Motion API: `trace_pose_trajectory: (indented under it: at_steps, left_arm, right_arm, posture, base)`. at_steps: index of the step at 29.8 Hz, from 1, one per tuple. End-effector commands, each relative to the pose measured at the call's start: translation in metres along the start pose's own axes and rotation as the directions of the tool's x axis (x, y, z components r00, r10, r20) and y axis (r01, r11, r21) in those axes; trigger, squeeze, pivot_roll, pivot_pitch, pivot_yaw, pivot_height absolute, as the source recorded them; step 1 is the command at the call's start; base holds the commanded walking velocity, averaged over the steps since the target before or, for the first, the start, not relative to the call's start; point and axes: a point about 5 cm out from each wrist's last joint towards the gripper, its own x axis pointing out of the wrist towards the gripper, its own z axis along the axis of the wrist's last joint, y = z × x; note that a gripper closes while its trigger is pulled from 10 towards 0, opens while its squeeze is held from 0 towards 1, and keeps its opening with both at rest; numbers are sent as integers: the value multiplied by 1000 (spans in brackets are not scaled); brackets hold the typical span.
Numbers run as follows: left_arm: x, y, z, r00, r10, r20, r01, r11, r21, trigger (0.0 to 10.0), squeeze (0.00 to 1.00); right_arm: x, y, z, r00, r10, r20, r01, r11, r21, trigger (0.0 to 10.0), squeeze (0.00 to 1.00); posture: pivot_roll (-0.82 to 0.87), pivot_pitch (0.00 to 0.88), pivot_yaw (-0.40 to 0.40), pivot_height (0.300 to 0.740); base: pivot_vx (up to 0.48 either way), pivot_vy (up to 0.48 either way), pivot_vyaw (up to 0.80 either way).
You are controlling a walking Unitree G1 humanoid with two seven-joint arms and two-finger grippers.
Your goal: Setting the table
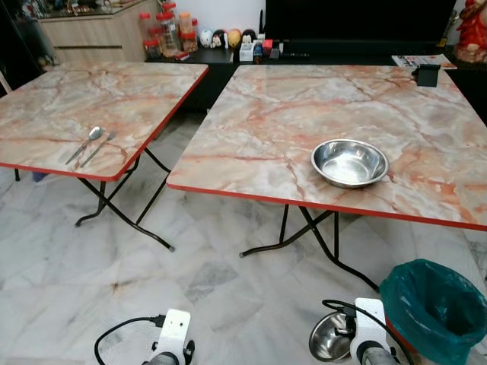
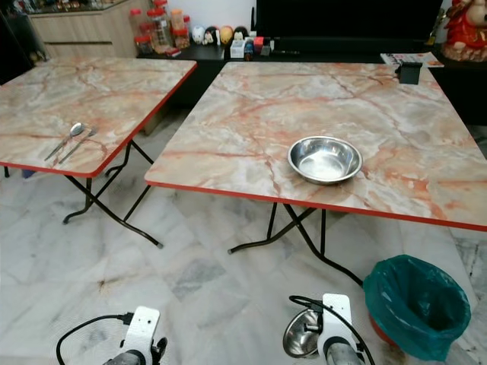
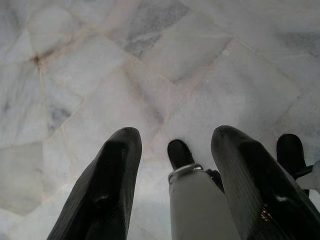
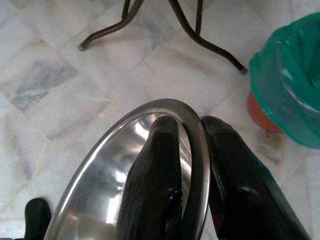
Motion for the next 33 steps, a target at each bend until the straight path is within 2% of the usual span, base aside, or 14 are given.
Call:
trace_pose_trajectory:
  at_steps: [1,5,9,13,15,17,22,23,24,29,30,31,32,33]
  left_arm:
    - [-3,23,-6,999,43,-4,-43,999,29,10000,0]
    - [-8,37,-15,993,116,-18,-117,992,-58,10000,0]
    - [-8,32,-15,994,105,-3,-105,994,-38,10000,0]
    - [-6,22,-12,997,82,14,-81,996,-34,10000,0]
    - [-5,14,-13,999,37,0,-37,999,7,10000,0]
    - [-4,12,-10,1000,22,-5,-22,999,23,10000,0]
    - [-2,10,-2,1000,22,16,-23,1000,13,10000,0]
    - [-1,9,-1,999,27,20,-27,1000,2,10000,0]
    - [-1,9,0,999,28,21,-28,1000,-2,10000,0]
    - [-1,9,2,999,36,29,-36,999,-12,10000,0]
    - [0,10,4,999,39,33,-39,999,-14,10000,0]
    - [0,10,4,999,39,33,-39,999,-14,10000,0]
    - [0,10,4,999,41,34,-41,999,-14,10000,0]
    - [0,11,4,998,46,34,-46,999,-15,10000,0]
  right_arm:
    - [0,21,-1,998,69,1,-69,997,-30,10000,0]
    - [-1,41,-1,986,168,-5,-168,980,-105,10000,0]
    - [-1,47,2,981,196,5,-193,974,-122,10000,0]
    - [0,41,5,983,183,18,-179,976,-122,10000,0]
    - [2,30,8,992,120,37,-117,990,-85,10000,0]
    - [3,26,15,995,78,65,-75,996,-42,10000,0]
    - [6,29,32,988,74,136,-61,993,-97,10000,0]
    - [7,32,44,976,84,201,-64,993,-104,10000,0]
    - [7,33,48,971,88,222,-66,992,-106,10000,0]
    - [5,46,96,883,151,444,-93,984,-151,10000,0]
    - [1,55,116,832,188,522,-110,978,-177,10000,0]
    - [1,55,116,832,188,522,-110,978,-177,10000,0]
    - [-4,63,136,777,207,594,-134,977,-166,10000,0]
    - [-7,68,147,744,224,629,-152,974,-167,10000,0]
  posture:
    - [-26,64,26,740]
    - [9,81,31,740]
    - [33,101,31,740]
    - [-2,78,77,740]
    - [-2,65,70,740]
    - [-15,49,66,740]
    - [-28,42,60,740]
    - [-35,36,59,740]
    - [-35,36,59,740]
    - [-37,17,47,740]
    - [-37,15,47,740]
    - [-37,15,47,740]
    - [-35,13,45,740]
    - [-34,8,42,740]
  base:
    - [0,0,0]
    - [0,0,0]
    - [0,0,0]
    - [0,0,0]
    - [0,0,0]
    - [0,0,0]
    - [0,0,0]
    - [0,0,0]
    - [0,0,0]
    - [0,0,0]
    - [0,0,0]
    - [0,0,0]
    - [0,0,0]
    - [0,0,0]
